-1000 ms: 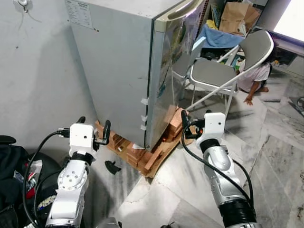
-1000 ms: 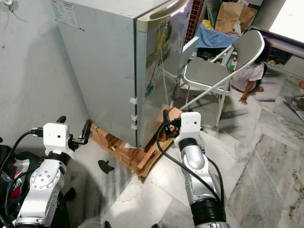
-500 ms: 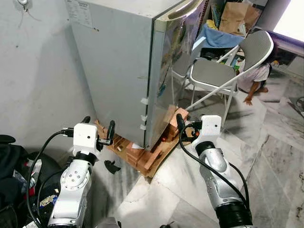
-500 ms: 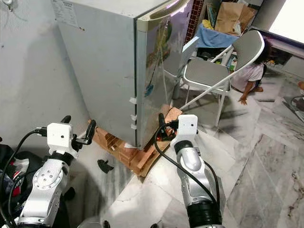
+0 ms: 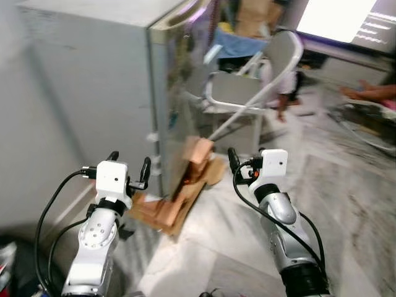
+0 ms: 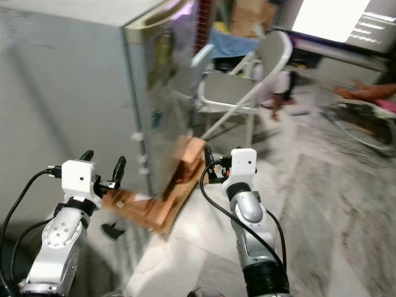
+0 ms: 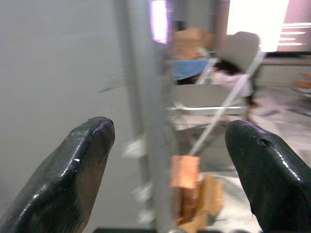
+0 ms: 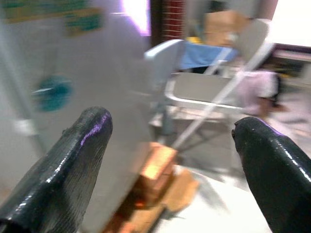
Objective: Restocking fridge
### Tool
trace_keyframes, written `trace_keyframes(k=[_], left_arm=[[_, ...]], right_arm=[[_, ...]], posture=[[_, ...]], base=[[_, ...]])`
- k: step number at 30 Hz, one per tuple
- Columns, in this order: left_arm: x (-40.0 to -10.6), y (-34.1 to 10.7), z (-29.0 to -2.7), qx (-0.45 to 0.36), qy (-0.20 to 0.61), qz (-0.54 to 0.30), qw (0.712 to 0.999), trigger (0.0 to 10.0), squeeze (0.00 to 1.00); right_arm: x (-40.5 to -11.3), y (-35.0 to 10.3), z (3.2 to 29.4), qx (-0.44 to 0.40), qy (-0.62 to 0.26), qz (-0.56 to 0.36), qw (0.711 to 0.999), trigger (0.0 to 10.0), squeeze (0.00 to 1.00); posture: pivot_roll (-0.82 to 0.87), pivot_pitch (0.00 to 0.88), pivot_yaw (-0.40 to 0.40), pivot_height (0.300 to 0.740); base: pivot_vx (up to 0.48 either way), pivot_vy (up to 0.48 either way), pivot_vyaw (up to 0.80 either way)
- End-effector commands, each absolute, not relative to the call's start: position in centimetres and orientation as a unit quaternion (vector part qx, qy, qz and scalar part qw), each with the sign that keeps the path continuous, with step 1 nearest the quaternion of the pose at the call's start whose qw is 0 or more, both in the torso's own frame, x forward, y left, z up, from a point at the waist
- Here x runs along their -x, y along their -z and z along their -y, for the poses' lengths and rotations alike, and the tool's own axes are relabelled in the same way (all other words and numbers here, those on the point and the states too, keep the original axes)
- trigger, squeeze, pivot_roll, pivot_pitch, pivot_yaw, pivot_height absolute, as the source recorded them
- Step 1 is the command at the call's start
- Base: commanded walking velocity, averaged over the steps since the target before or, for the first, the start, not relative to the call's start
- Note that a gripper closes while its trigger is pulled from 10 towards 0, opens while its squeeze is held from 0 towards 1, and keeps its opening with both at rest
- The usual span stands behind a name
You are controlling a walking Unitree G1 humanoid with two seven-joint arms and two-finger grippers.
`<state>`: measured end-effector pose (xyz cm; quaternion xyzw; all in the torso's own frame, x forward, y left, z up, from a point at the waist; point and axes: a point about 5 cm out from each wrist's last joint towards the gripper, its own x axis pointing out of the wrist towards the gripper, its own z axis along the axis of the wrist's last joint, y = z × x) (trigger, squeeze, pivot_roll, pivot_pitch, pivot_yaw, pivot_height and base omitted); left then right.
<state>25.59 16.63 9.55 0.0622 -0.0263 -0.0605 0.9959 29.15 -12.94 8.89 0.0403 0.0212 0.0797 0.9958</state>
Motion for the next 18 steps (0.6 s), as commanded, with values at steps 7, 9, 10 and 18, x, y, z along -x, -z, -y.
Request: trace_keyframes(k=[7, 9, 10, 18], left_arm=[[-25.9, -9.85, -15.95, -0.061, 0.077, 0.036, 0.995, 10.0, 0.0], [-25.94, -9.83, -16.11, -0.065, 0.067, 0.034, 0.995, 10.0, 0.0], [-25.94, -9.82, -16.14, -0.066, 0.065, 0.034, 0.995, 10.0, 0.0], [-26.36, -10.11, -16.76, -0.064, 0.045, 0.039, 0.996, 10.0, 0.0]], right_arm=[[-29.14, -9.24, 13.57, -0.03, -0.077, -0.014, 0.996, 10.0, 0.0], [-29.18, -9.25, 13.53, -0.029, -0.077, -0.014, 0.996, 10.0, 0.0], [-29.18, -9.25, 13.53, -0.029, -0.077, -0.014, 0.996, 10.0, 0.0], [-28.95, -9.22, 13.62, -0.024, -0.076, -0.014, 0.997, 10.0, 0.0]], posture=[[0.1, 0.002, -0.084, 0.74], [0.1, 0.003, -0.085, 0.74], [0.1, 0.003, -0.085, 0.74], [0.1, 0.013, -0.084, 0.74]], base=[[0.428, 0.0, -0.33], [0.201, 0.0, 0.0], [0.0, 0.0, 0.0], [0.0, 0.0, 0.0]])
